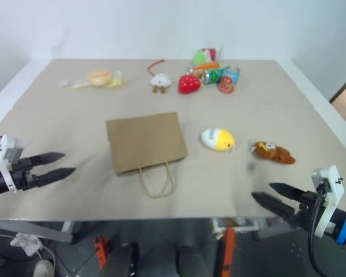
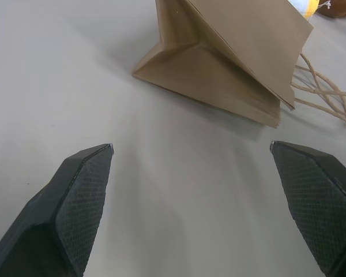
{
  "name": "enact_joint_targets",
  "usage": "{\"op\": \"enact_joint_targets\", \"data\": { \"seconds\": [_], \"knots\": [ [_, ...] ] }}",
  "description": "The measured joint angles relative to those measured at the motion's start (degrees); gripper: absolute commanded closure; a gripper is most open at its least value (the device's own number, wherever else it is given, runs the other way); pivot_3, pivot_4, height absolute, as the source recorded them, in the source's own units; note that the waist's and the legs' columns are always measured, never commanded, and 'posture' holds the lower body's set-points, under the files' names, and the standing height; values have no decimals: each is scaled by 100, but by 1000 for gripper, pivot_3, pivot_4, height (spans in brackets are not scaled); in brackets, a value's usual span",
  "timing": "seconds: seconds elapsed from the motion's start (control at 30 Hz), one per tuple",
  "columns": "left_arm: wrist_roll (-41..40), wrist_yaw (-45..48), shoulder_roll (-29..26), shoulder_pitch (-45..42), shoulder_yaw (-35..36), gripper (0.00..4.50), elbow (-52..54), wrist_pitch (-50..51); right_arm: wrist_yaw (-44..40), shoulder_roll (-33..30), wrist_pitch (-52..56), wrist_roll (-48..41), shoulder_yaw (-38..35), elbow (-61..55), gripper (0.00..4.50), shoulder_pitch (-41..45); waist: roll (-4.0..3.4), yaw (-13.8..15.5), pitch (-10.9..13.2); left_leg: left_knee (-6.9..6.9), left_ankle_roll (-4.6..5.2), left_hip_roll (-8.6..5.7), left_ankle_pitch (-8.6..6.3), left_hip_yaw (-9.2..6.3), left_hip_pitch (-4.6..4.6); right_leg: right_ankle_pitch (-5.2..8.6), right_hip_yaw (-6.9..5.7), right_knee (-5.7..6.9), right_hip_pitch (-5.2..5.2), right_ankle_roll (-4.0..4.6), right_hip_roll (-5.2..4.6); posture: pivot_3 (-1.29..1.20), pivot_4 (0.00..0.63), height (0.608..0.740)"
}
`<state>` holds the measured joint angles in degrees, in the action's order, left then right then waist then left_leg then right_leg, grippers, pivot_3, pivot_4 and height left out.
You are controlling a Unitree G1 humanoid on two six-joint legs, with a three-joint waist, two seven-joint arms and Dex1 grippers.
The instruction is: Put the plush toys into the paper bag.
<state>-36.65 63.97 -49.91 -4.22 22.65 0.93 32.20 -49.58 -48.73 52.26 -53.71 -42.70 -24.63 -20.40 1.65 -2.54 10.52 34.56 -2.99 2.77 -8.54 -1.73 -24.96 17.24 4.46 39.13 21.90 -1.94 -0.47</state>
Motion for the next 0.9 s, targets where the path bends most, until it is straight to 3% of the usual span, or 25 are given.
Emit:
{"op": "enact_joint_targets", "data": {
  "seconds": [0.43,0.63,0.77,0.9],
  "knots": [
    [-9,481,-318,-169,-237,0,413,-21,-89,-296,104,-120,259,-42,40,487,4,3,-2,0,0,0,0,3,-2,-2,8,0,1,-5,5,0,150,740],
    [631,1054,-541,-581,-967,0,972,-1223,-271,-745,146,-101,935,-878,40,497,2,5,-3,1,0,1,0,5,-1,-4,12,0,1,-4,6,0,150,740],
    [979,1198,-135,-1081,-1609,0,1385,-2141,-242,-847,115,-61,1476,-1307,40,790,3,19,-3,10,0,-1,1,7,-6,-8,15,-1,0,-14,6,0,150,740],
    [1498,1260,792,-1793,-2428,0,1272,-3357,186,-776,176,-416,1927,-1536,40,1619,5,19,-3,30,2,-2,2,5,-12,-20,19,-1,-2,-23,15,0,150,740]
  ]
}}
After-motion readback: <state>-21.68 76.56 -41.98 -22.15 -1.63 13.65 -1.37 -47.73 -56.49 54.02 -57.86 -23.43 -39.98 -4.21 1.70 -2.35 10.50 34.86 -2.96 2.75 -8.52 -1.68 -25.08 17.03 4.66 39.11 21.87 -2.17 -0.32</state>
